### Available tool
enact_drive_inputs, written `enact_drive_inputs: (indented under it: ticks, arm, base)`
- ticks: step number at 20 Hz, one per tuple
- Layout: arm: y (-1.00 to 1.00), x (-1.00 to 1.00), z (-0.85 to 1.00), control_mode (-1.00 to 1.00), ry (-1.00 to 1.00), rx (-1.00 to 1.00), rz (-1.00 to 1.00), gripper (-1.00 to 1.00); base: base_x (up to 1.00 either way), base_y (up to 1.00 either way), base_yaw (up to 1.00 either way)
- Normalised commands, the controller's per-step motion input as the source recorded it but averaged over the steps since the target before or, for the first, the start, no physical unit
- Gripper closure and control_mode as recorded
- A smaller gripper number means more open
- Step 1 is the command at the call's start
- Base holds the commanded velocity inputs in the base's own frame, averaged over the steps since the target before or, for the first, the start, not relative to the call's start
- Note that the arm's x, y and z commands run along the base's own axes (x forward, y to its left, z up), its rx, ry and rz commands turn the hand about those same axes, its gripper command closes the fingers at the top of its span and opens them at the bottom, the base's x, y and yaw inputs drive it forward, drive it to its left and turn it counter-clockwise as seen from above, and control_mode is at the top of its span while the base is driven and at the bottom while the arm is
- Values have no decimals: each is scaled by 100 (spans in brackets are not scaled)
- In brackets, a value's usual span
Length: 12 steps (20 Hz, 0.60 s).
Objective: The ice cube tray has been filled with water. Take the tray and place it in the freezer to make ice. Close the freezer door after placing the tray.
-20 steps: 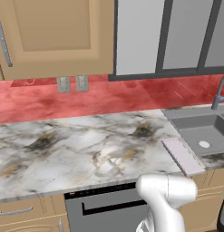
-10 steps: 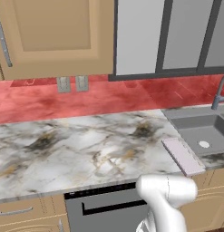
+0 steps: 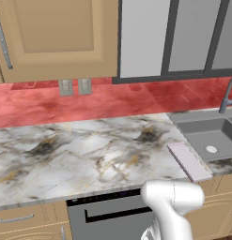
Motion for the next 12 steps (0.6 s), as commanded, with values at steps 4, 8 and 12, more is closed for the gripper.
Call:
enact_drive_inputs:
  ticks: [4,8,12]
  arm:
    - [7,11,-36,-100,-2,7,1,-100]
    - [0,1,-32,-100,-8,2,-5,-100]
    - [0,0,-19,-100,-3,3,-7,-100]
  base:
    - [0,0,0]
    - [0,0,0]
    - [0,0,0]
